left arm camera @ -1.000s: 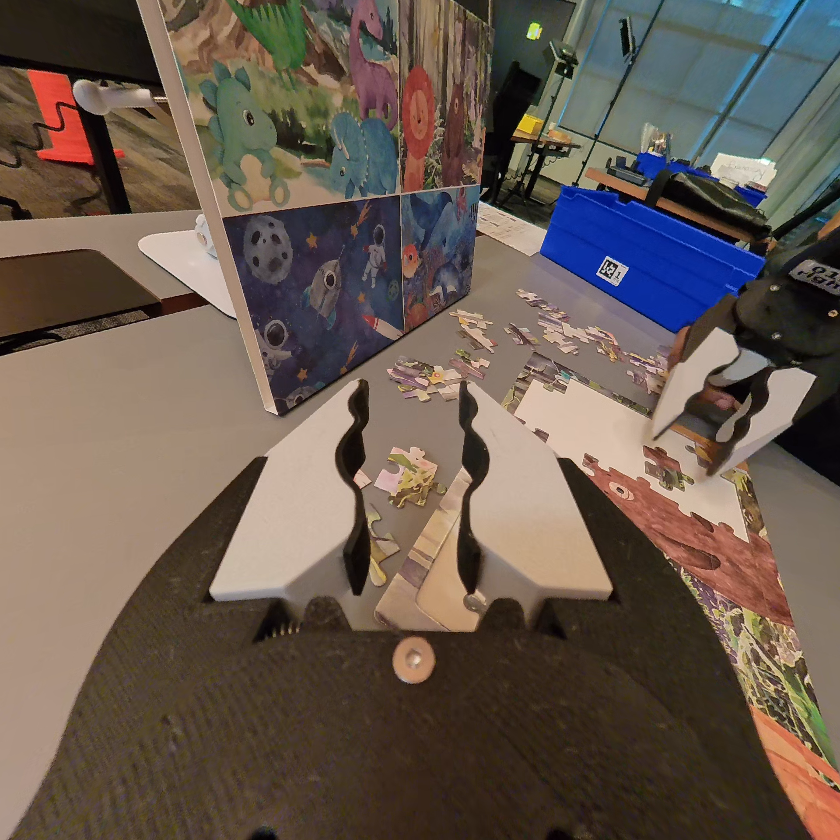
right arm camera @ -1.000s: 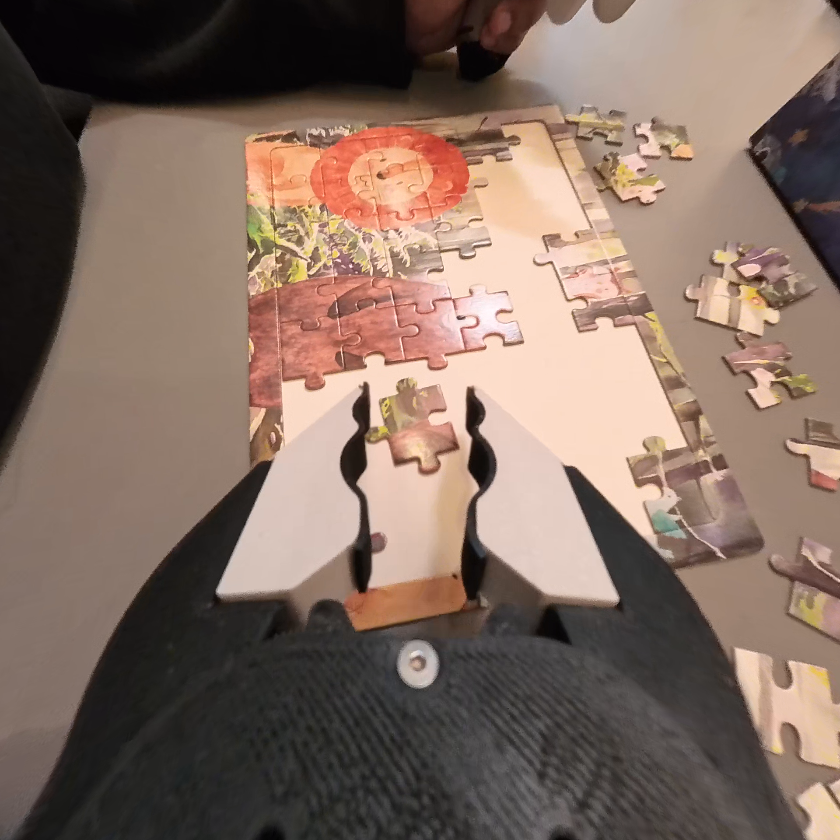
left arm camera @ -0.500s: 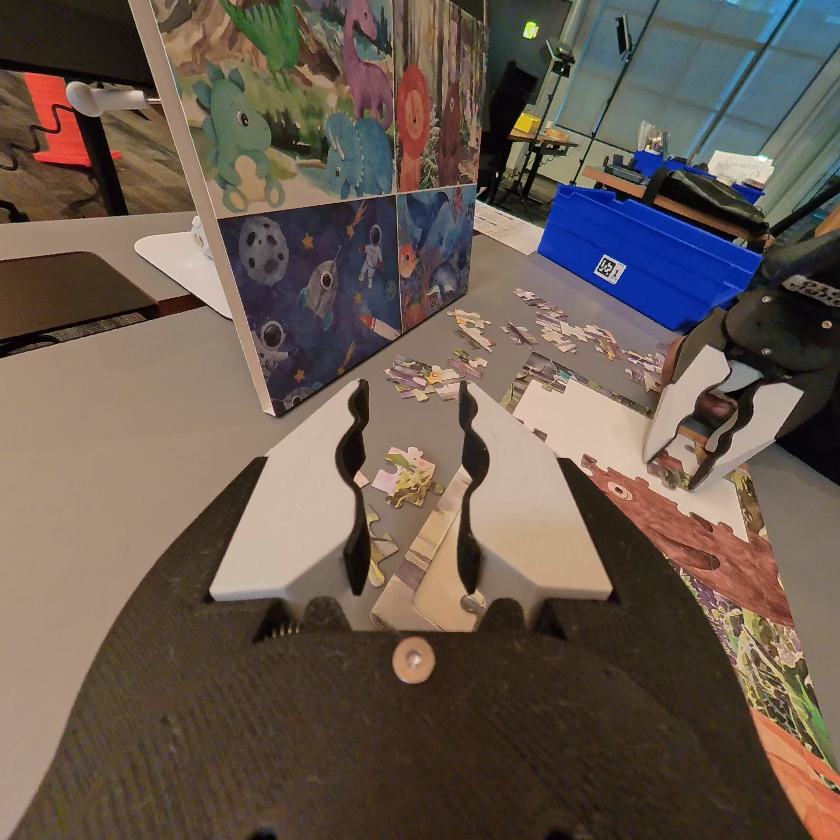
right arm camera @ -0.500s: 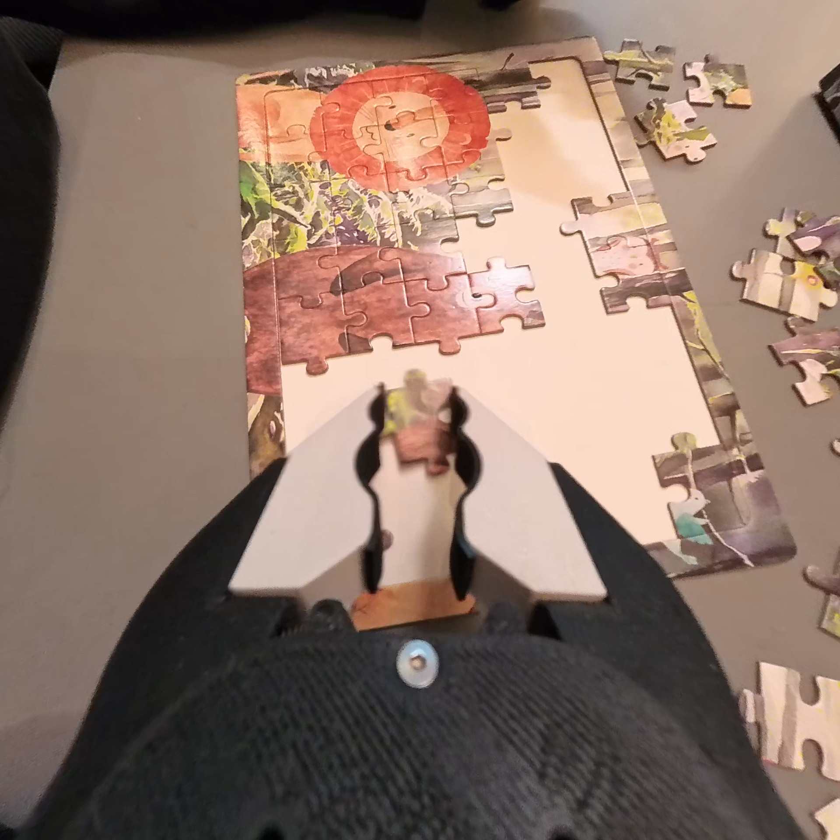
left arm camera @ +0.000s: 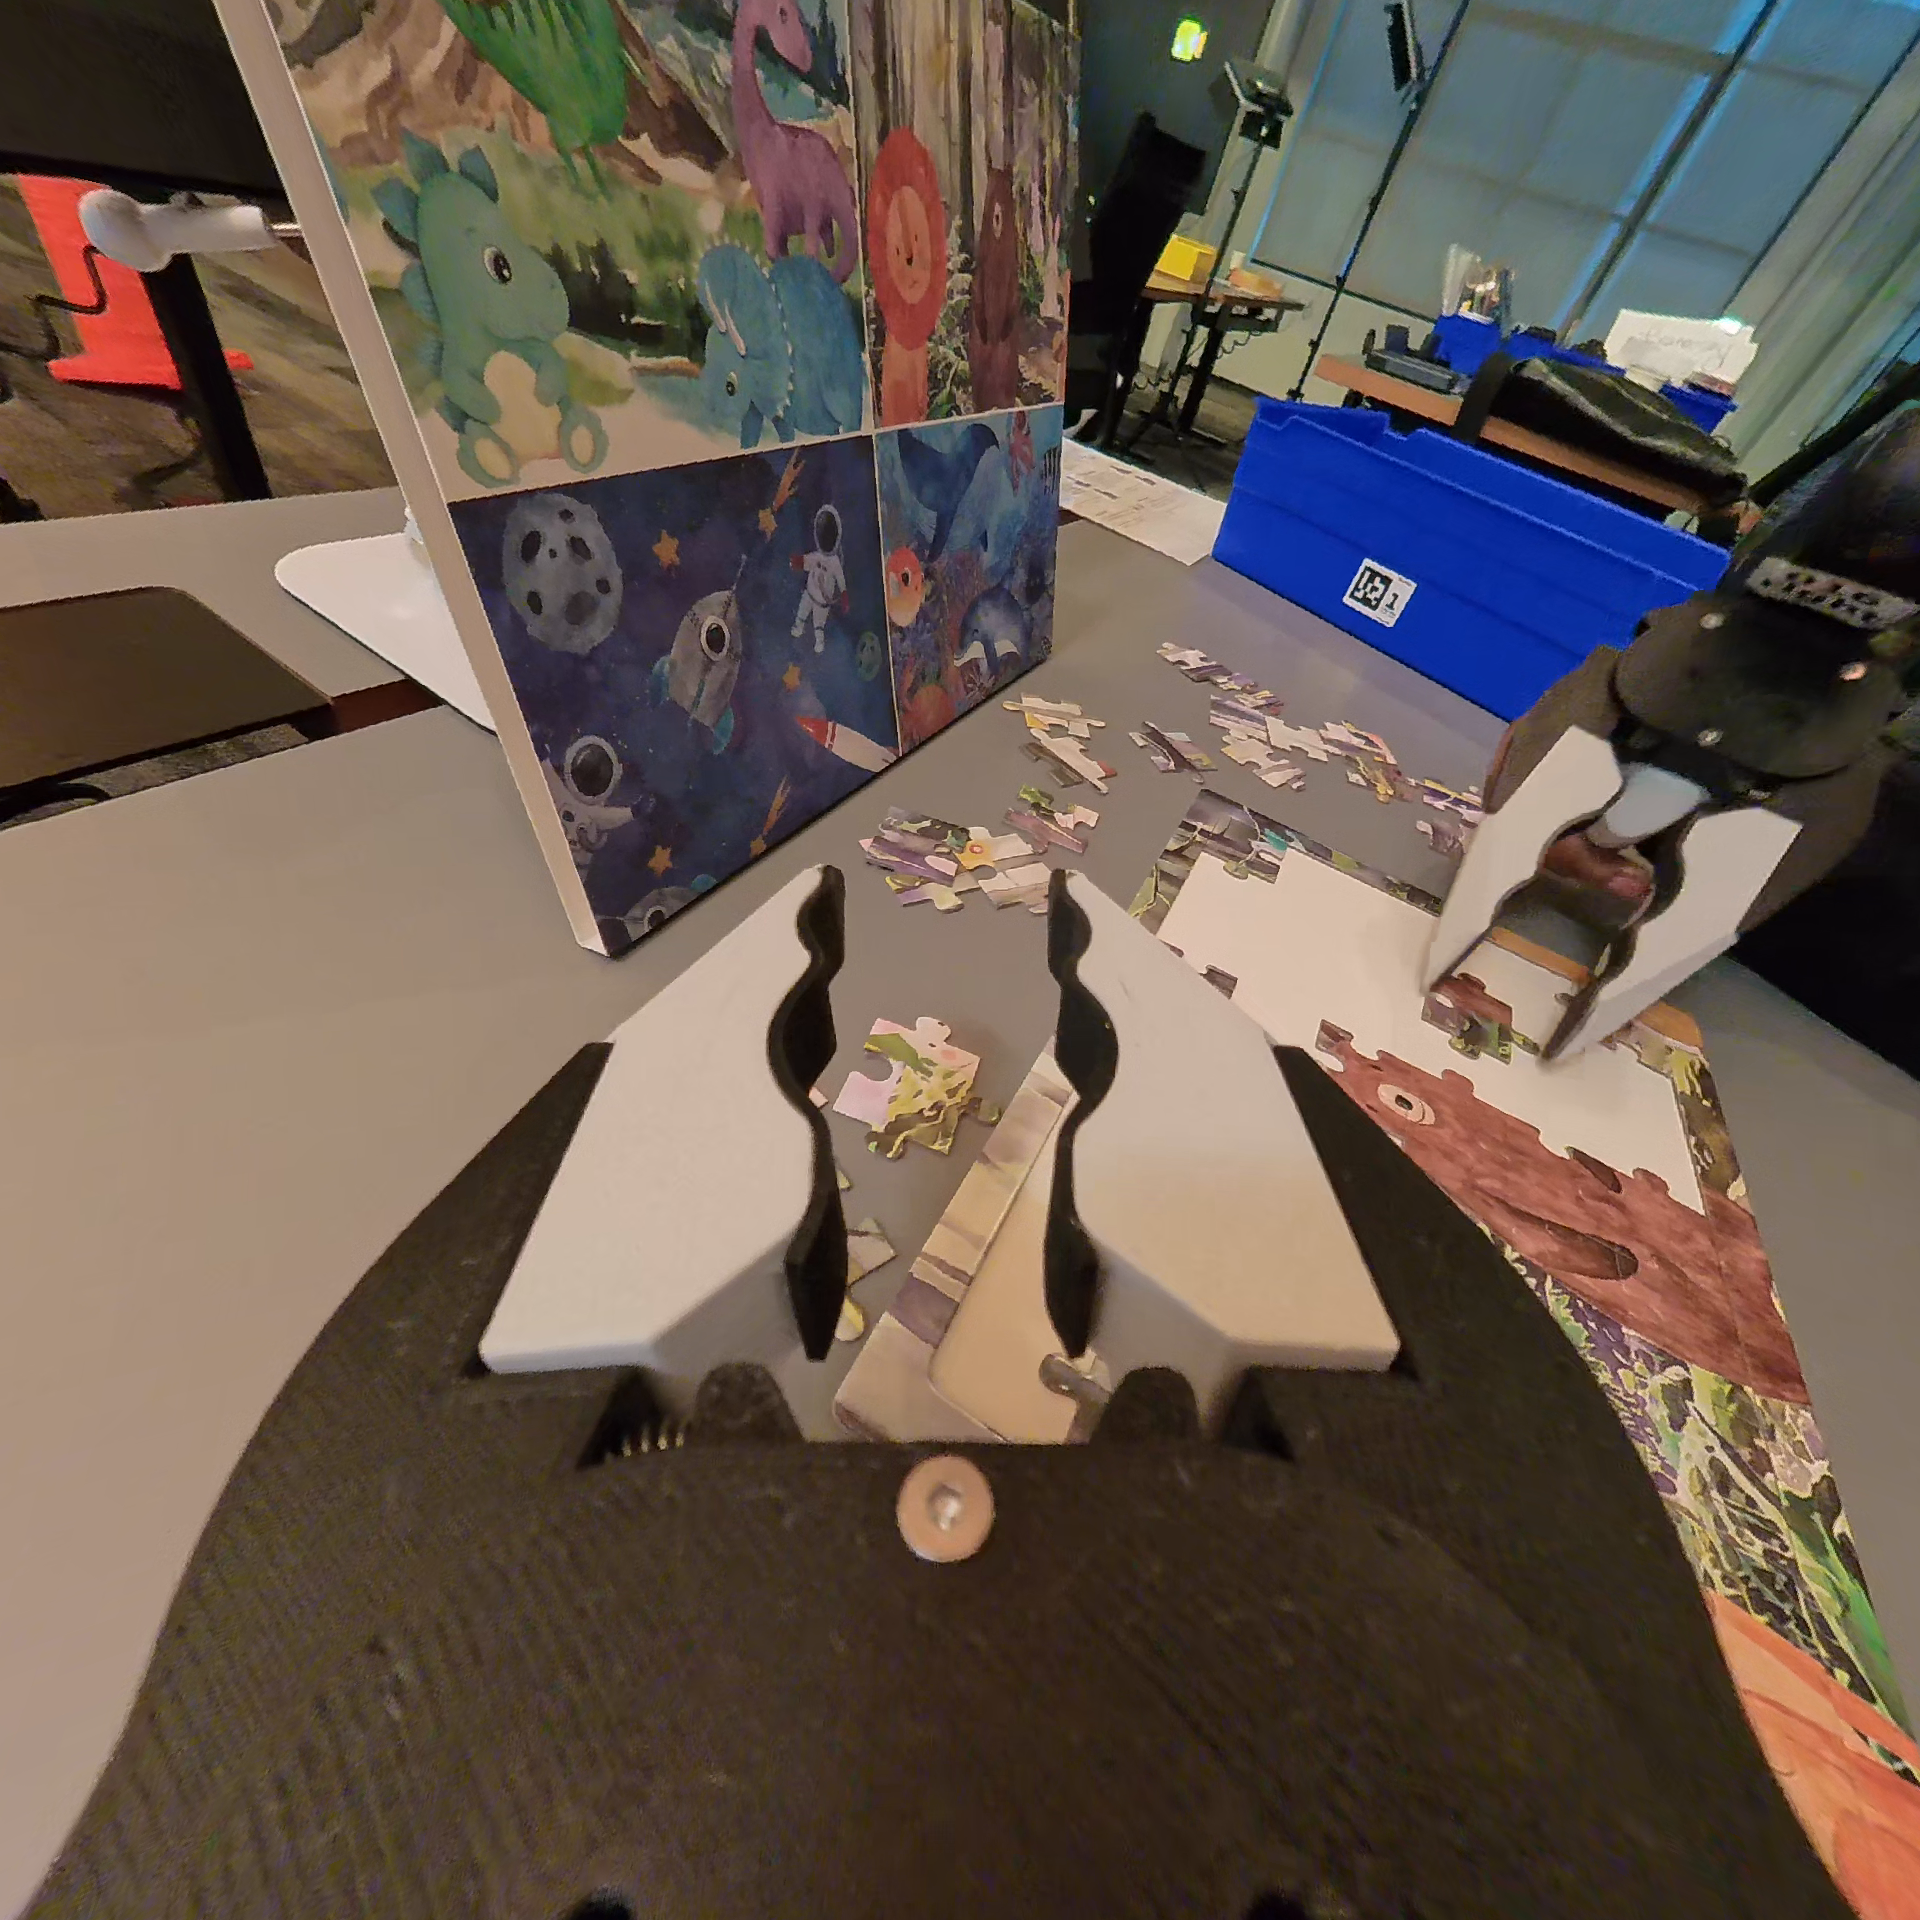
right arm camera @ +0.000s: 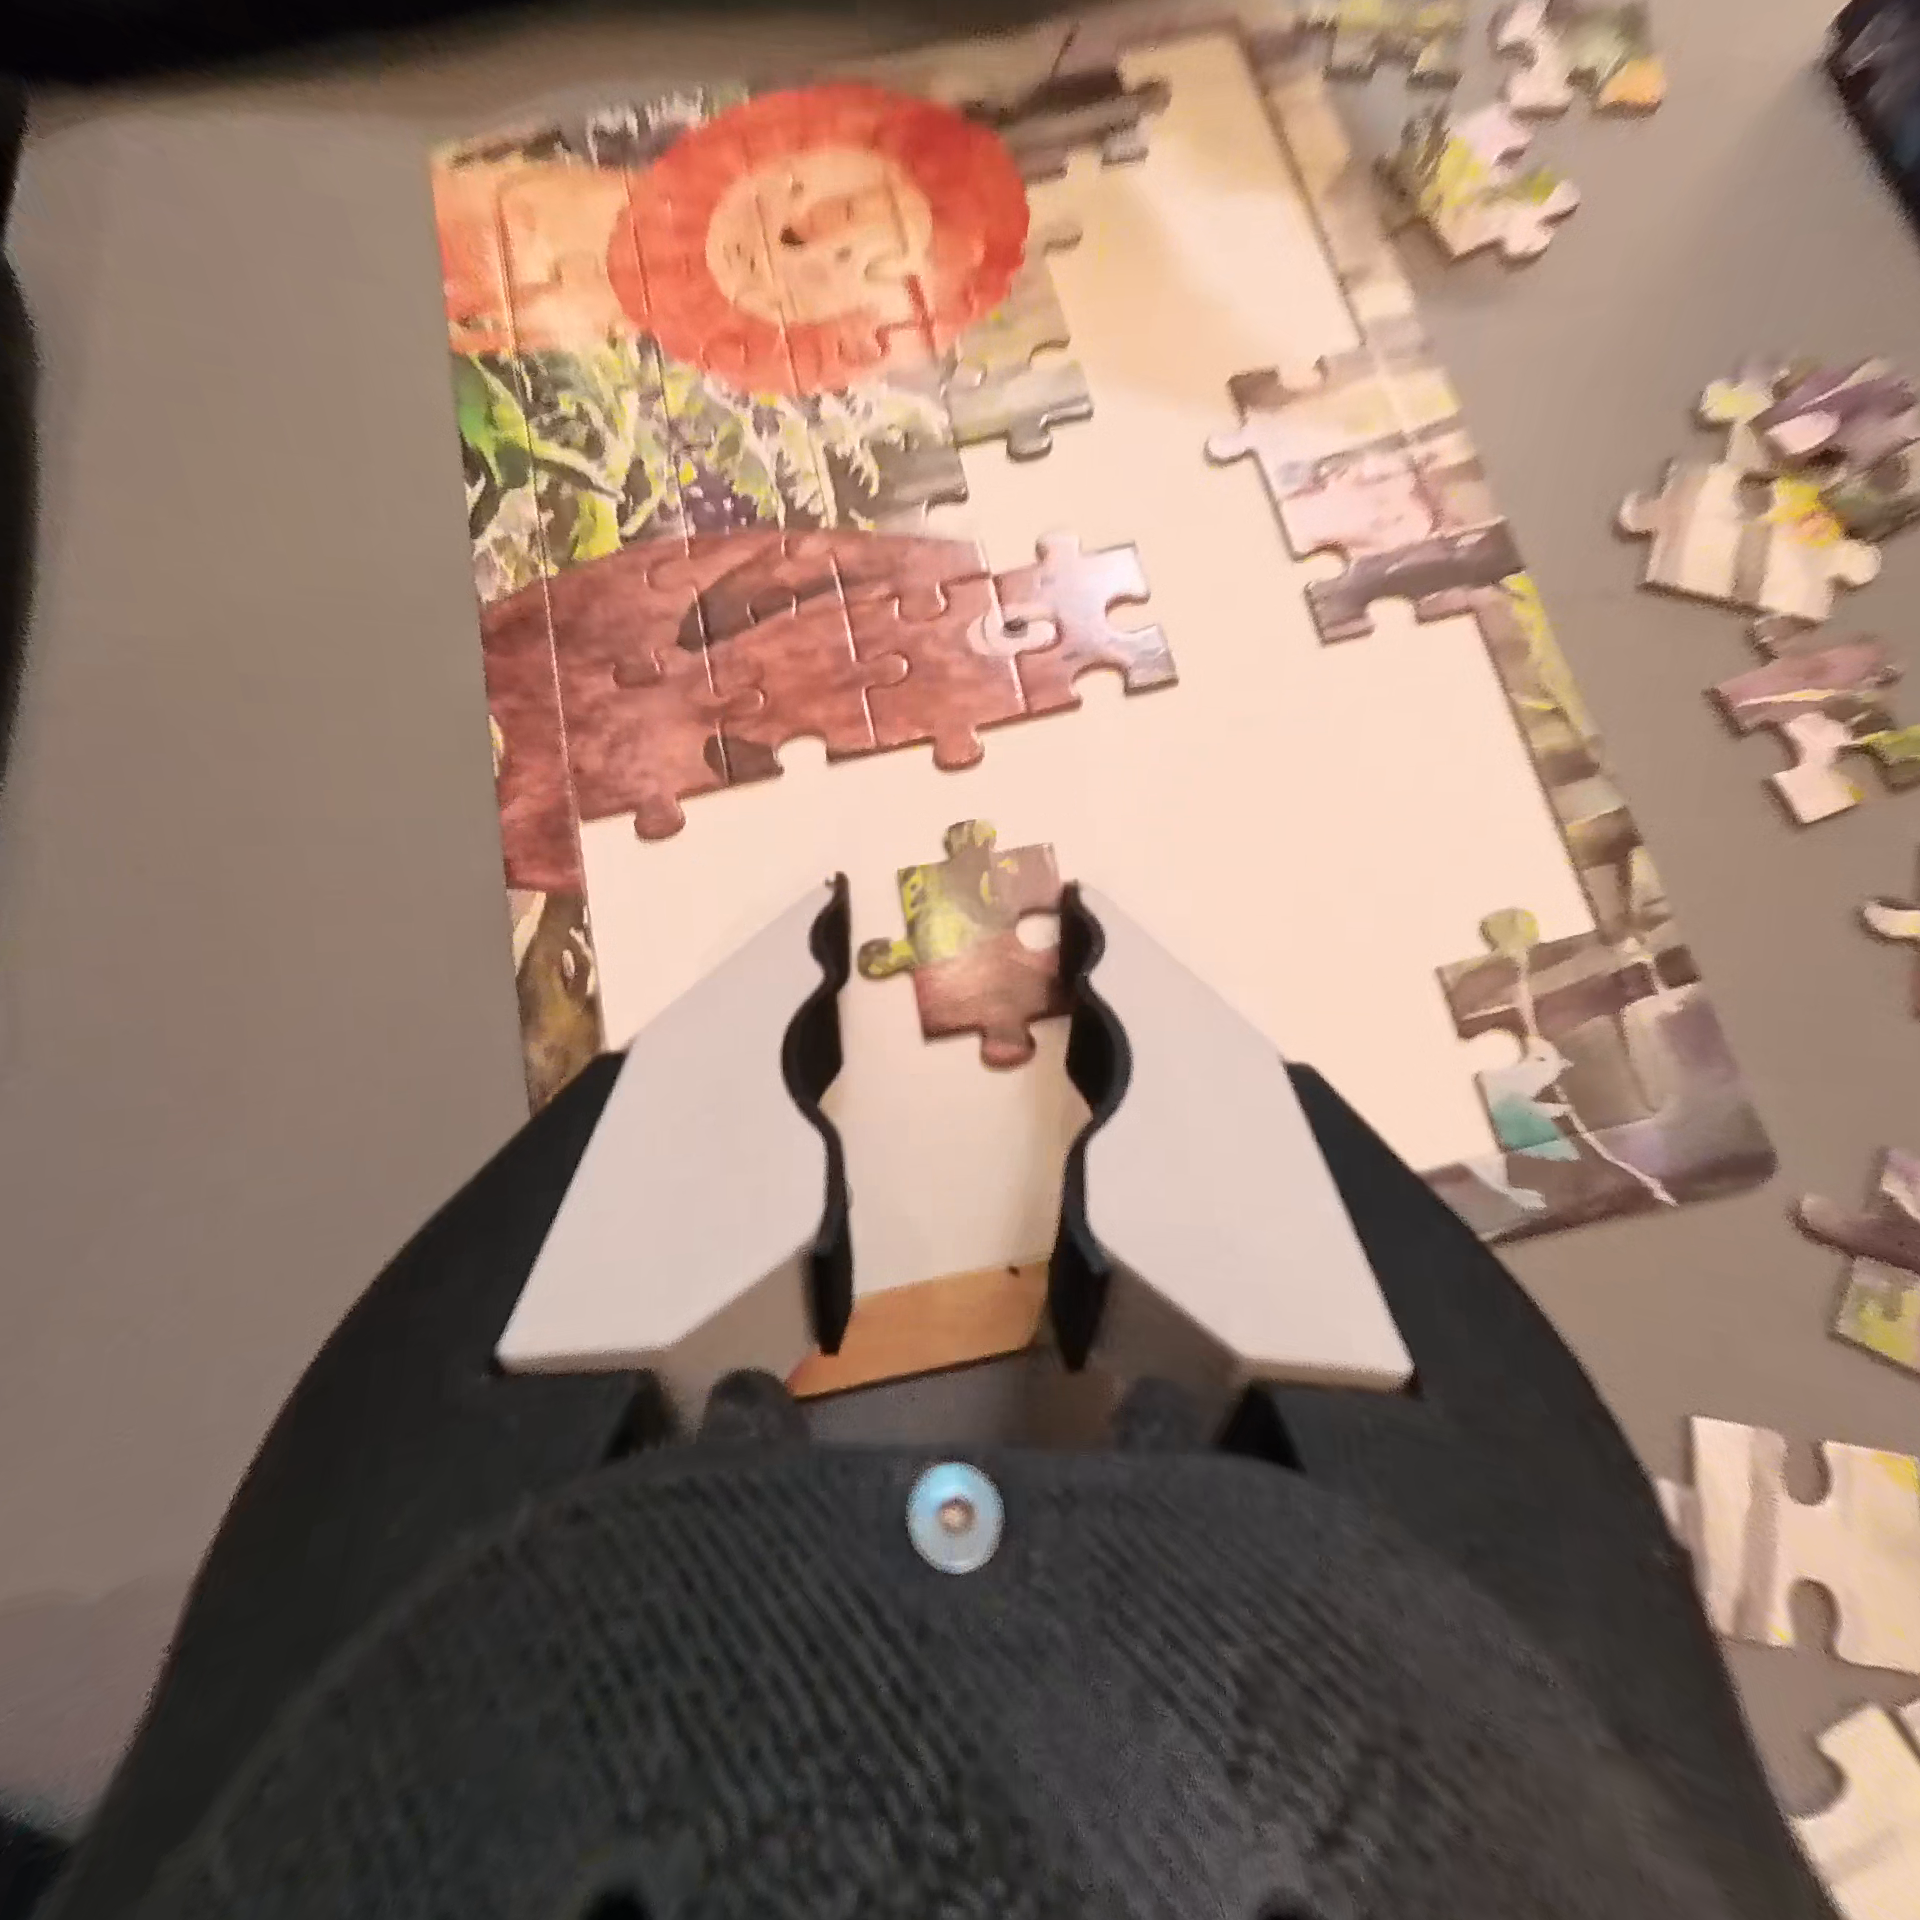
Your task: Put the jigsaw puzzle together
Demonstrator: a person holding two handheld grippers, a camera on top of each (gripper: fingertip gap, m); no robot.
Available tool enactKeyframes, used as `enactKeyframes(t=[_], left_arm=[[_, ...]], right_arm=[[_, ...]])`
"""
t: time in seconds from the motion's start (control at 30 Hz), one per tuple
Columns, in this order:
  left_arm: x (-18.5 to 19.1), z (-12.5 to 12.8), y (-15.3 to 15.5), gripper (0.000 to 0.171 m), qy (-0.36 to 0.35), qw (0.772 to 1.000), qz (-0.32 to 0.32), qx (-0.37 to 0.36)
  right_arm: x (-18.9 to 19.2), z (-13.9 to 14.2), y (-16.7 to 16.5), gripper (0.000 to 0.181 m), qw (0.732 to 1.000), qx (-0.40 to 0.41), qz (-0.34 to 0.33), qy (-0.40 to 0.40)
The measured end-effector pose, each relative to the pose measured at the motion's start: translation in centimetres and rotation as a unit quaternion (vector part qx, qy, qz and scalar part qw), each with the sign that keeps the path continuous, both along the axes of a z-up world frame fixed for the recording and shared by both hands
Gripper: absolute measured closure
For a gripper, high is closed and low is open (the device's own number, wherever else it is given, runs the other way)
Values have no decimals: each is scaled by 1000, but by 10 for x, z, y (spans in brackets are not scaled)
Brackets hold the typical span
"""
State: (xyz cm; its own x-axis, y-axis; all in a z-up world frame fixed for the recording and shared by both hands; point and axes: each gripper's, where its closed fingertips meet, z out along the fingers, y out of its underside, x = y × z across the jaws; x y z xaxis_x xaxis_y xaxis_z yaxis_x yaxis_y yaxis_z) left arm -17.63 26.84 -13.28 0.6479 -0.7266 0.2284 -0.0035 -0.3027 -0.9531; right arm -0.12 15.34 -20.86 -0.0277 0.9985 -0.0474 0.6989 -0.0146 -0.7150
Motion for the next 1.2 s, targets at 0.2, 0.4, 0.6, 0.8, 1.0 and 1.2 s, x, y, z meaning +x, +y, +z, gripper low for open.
enactKeyframes(t=[0.2, 0.4, 0.6, 0.8, 1.0, 1.2], left_arm=[[-1, 1, 0, 134, -7, 1000, 1, 0], [-1, 1, 0, 134, -7, 1000, 1, -1], [-1, 1, 0, 134, -6, 1000, 0, -1], [-2, 2, 0, 134, -14, 1000, 1, -2], [-1, 2, 0, 134, -20, 1000, -3, -6], [-1, 3, -1, 134, -27, 1000, -6, -7]], right_arm=[[-1, -2, 1, 144, 1000, 6, 10, -18], [-5, -3, -1, 137, 999, 16, 27, -36], [-3, -4, 4, 154, 997, 18, 37, -64], [-4, -1, 5, 154, 997, 21, 32, -60], [-32, 41, 8, 154, 999, 23, 20, 34], [-79, 37, 15, 154, 998, 50, 28, 17]])
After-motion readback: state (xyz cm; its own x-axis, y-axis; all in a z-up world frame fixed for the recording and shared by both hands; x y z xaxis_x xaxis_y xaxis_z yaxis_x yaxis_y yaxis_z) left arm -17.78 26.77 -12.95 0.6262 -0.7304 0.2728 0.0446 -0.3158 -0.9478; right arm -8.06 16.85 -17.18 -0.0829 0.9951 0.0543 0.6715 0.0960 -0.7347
